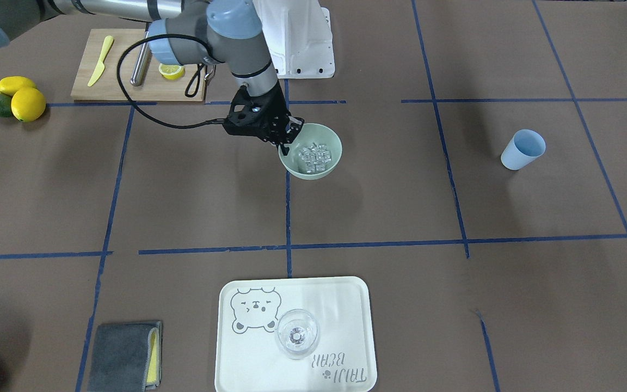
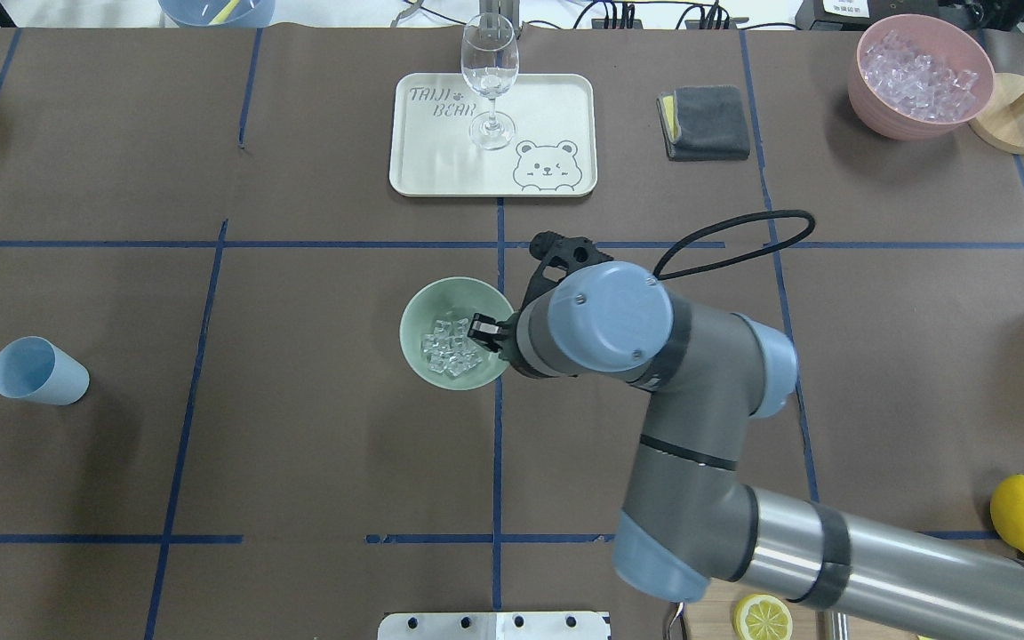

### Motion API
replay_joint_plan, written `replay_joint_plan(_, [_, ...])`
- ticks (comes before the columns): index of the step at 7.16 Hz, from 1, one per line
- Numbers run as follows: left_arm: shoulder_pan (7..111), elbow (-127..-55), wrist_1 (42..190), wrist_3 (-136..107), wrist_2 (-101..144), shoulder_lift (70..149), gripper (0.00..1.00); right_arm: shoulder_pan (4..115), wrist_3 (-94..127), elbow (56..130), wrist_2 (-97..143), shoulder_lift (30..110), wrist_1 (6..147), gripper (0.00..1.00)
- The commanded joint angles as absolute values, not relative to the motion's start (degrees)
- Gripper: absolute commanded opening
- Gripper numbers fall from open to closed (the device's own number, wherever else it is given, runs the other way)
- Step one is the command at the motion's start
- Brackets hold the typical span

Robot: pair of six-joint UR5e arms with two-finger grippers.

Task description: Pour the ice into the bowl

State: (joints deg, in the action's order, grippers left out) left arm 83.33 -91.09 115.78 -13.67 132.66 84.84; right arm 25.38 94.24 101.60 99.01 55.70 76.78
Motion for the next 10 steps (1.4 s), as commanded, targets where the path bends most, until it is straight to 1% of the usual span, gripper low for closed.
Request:
replay_joint_plan(1, [84.2, -91.5, 110.5, -13.3, 133.9, 86.8, 1.0, 33.3, 91.3, 110.6, 107.6, 65.8, 76.2, 0.0])
replay_joint_plan(2, [84.9, -91.6, 108.3, -11.1, 133.9, 87.9, 1.0, 35.5, 87.4, 112.2, 109.2, 69.4, 75.9, 0.0])
replay_joint_plan(3, [85.6, -91.7, 107.0, -10.3, 133.9, 88.8, 1.0, 37.4, 81.7, 113.4, 109.9, 75.4, 75.6, 0.0])
replay_joint_plan(5, [86.3, -91.8, 105.7, -10.3, 133.9, 89.6, 1.0, 44.4, 68.2, 113.9, 114.2, 83.5, 75.7, 0.0])
replay_joint_plan(6, [86.4, -91.8, 101.6, -10.2, 133.9, 91.6, 1.0, 46.8, 60.7, 113.8, 114.6, 88.3, 75.6, 0.0])
replay_joint_plan(7, [86.9, -92.0, 97.6, -8.6, 133.9, 93.8, 1.0, 50.0, 55.4, 112.4, 116.2, 90.2, 74.6, 0.0])
replay_joint_plan(8, [87.7, -91.9, 95.8, -5.6, 133.9, 94.2, 1.0, 52.5, 51.5, 108.8, 119.5, 93.1, 70.6, 0.0])
replay_joint_plan(9, [87.8, -91.9, 95.5, -5.5, 133.9, 94.7, 1.0, 55.4, 49.1, 101.7, 124.3, 94.6, 60.3, 0.0])
replay_joint_plan(10, [87.9, -92.3, 95.5, -5.5, 133.9, 94.7, 1.0, 56.4, 49.2, 98.3, 127.3, 95.0, 55.5, 0.0])
